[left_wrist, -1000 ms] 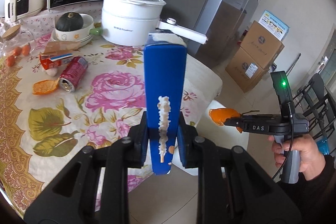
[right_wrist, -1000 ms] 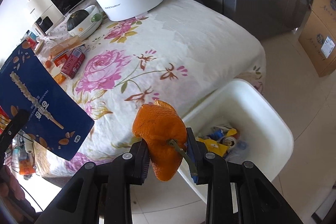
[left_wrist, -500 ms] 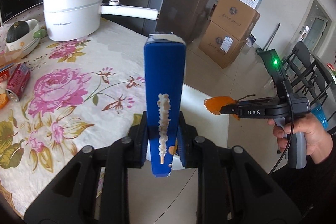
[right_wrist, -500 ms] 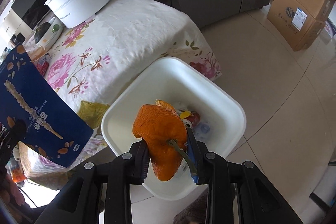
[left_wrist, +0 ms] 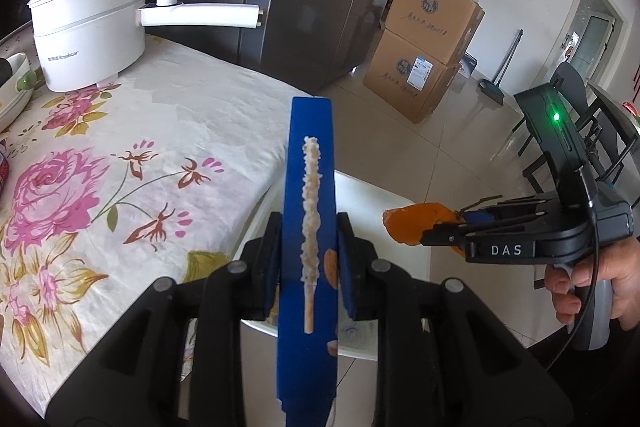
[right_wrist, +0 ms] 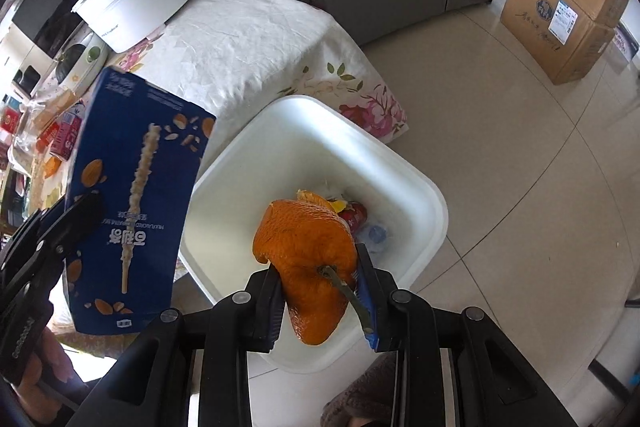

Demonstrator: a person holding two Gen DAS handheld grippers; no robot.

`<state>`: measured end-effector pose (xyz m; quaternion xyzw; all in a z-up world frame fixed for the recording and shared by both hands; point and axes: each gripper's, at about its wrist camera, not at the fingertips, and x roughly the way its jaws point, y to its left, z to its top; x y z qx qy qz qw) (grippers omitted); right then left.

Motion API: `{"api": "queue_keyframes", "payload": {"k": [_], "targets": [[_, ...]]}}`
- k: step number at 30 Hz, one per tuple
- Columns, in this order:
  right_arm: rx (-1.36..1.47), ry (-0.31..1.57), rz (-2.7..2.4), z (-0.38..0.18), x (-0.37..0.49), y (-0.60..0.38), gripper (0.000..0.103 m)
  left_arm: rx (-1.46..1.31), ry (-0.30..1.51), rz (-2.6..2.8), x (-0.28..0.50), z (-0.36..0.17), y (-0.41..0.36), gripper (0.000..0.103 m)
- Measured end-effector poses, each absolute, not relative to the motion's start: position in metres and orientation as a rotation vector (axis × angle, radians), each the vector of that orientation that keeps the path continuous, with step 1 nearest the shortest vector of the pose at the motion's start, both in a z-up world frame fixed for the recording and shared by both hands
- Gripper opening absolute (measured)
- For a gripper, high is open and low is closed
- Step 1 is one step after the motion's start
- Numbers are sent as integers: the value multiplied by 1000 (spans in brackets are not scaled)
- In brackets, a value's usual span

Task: Collect trash
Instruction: 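Carry the carton and pepper over the white bin with both grippers, then open both grippers to drop the carton and pepper into the bin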

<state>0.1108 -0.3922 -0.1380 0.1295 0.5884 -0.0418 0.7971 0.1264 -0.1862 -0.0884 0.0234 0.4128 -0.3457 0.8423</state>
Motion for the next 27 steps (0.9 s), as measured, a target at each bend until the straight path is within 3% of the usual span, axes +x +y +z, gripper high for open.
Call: {"api": "queue_keyframes", "payload": {"k": [1, 3, 5, 14, 24, 25, 27], "targets": [[278, 1264, -90, -138, 111, -393, 32, 59, 870, -727, 127, -89, -188, 29], [278, 1264, -90, -138, 111, -393, 32, 70, 897, -734, 128, -93, -190, 71], [277, 1265, -89, -138, 110, -393, 32, 69, 885, -697, 127, -93, -187, 82], [291, 1265, -94, -138, 111, -394, 32, 73, 897, -664, 126, -83, -171, 87], [284, 1270, -116, -138, 121, -385, 35, 68, 925, -502, 138, -76, -117, 102], [286, 1271, -124, -138, 123, -384, 38, 76, 924, -483, 138, -76, -112, 102], [288, 1276, -157, -137, 127, -383, 68, 95, 927, -452, 140, -76, -101, 102]]}}
